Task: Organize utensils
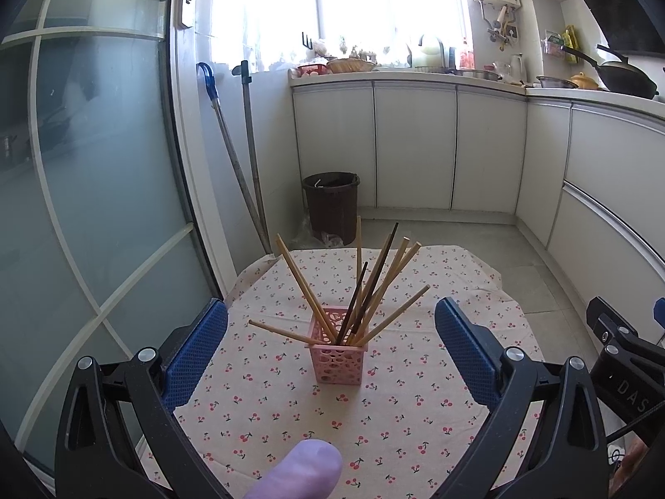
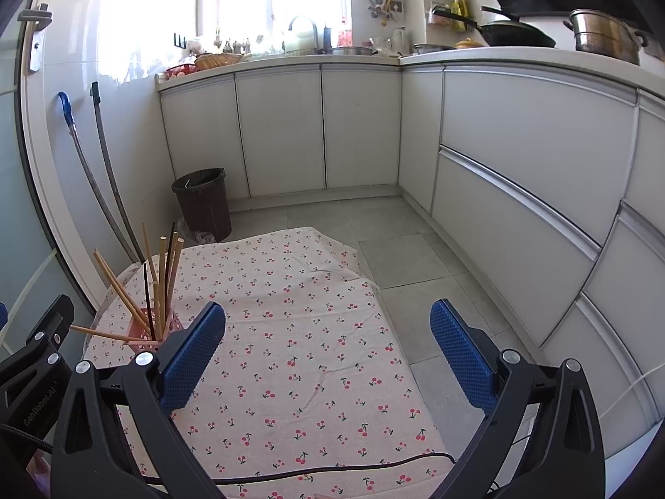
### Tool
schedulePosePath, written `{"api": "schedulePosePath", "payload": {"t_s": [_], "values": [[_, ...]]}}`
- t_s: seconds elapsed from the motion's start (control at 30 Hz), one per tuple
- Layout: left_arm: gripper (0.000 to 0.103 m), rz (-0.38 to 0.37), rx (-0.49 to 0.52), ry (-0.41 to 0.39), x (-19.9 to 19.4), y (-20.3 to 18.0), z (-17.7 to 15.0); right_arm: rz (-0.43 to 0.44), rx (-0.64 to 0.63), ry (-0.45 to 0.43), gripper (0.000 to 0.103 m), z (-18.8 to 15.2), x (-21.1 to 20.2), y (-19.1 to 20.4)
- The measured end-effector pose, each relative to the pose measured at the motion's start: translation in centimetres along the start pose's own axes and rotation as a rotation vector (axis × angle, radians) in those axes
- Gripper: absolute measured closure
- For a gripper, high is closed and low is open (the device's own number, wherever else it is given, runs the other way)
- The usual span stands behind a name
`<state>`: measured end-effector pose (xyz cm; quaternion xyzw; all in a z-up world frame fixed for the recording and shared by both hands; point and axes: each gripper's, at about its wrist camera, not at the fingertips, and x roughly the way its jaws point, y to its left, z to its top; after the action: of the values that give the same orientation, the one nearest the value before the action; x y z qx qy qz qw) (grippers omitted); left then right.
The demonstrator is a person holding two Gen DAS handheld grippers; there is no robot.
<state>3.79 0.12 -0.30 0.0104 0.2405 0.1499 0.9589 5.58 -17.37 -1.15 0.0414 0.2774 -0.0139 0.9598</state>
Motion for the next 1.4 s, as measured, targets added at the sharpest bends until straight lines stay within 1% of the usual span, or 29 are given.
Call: {"api": "schedulePosePath", "payload": {"t_s": [0.53, 1.0, 1.07, 1.23, 1.33, 1.4], "values": [[0.007, 0.011, 0.001, 0.015, 0.3, 0.0, -0.1, 0.0, -0.002, 0.017, 0.007, -0.3, 0.3, 0.0], [0.007, -0.004, 0.006, 0.04, 0.5, -0.4, -0.4, -0.001, -0.008, 0.043, 0.007, -0.6, 0.9, 0.2], [0.009, -0.009, 0.004, 0.043, 0.6, -0.4, -0.4, -0.003, -0.009, 0.048, 0.007, -0.6, 1.1, 0.3], [0.014, -0.018, -0.004, 0.021, 0.3, -0.4, -0.4, -0.005, -0.009, 0.059, 0.007, -0.7, 1.3, 0.2], [0.017, -0.026, 0.0, 0.027, 0.3, -0.5, -0.5, -0.006, -0.009, 0.065, 0.007, -0.8, 1.5, 0.2], [0.018, -0.029, 0.003, 0.029, 0.4, -0.6, -0.5, -0.006, -0.009, 0.067, 0.007, -0.8, 1.5, 0.2]]}}
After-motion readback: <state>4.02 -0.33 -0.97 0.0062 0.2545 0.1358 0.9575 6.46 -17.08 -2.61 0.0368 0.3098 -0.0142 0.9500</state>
